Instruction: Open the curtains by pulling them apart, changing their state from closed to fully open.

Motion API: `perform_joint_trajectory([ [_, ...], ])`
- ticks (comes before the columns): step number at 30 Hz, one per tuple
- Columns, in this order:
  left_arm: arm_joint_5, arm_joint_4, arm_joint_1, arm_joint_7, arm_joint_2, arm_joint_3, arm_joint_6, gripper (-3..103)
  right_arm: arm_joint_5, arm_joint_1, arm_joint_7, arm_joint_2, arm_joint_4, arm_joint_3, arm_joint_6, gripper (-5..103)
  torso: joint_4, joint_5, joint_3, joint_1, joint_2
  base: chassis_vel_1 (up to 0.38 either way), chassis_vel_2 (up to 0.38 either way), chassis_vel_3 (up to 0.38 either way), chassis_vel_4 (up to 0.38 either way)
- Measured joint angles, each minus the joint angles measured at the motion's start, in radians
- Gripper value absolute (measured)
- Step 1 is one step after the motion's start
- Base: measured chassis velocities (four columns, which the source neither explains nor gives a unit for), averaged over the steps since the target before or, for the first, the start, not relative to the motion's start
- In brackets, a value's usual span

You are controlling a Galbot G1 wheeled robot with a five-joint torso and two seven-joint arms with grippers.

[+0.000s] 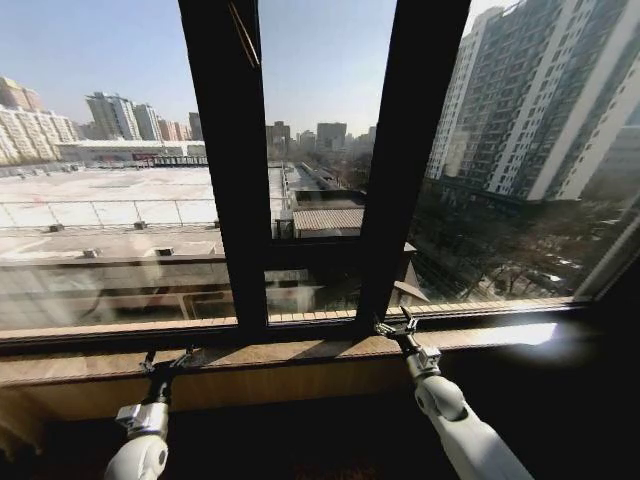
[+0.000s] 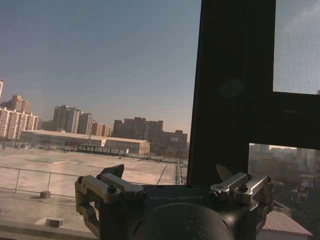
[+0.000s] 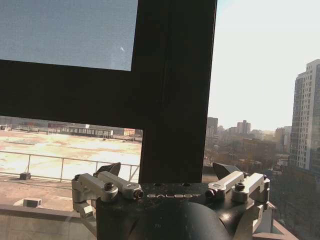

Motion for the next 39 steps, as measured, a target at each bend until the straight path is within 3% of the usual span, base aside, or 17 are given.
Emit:
perform_joint_trajectory([
  [20, 0.000, 0.000, 0.000, 0.000, 0.000, 0.000, 0.000, 100, 0.000, 0.000, 0.000, 0.000, 0.000, 0.000, 0.000, 100, -0.0004, -0.0001, 0.000, 0.000, 0.000, -0.305, -0.334, 0.306, 0.337],
  [22, 0.000, 0.000, 0.000, 0.001, 0.000, 0.000, 0.000, 100, 0.000, 0.000, 0.000, 0.000, 0.000, 0.000, 0.000, 100, 0.0000, 0.0010, 0.000, 0.000, 0.000, 0.038, -0.185, 0.047, 0.177],
  [28, 0.000, 0.000, 0.000, 0.000, 0.000, 0.000, 0.000, 100, 0.000, 0.000, 0.000, 0.000, 0.000, 0.000, 0.000, 100, 0.0001, -0.0013, 0.000, 0.000, 0.000, 0.137, -0.170, -0.110, 0.122],
  [39, 0.000, 0.000, 0.000, 0.000, 0.000, 0.000, 0.000, 100, 0.000, 0.000, 0.000, 0.000, 0.000, 0.000, 0.000, 100, 0.0000, -0.0002, 0.000, 0.000, 0.000, 0.232, -0.222, -0.243, 0.253],
])
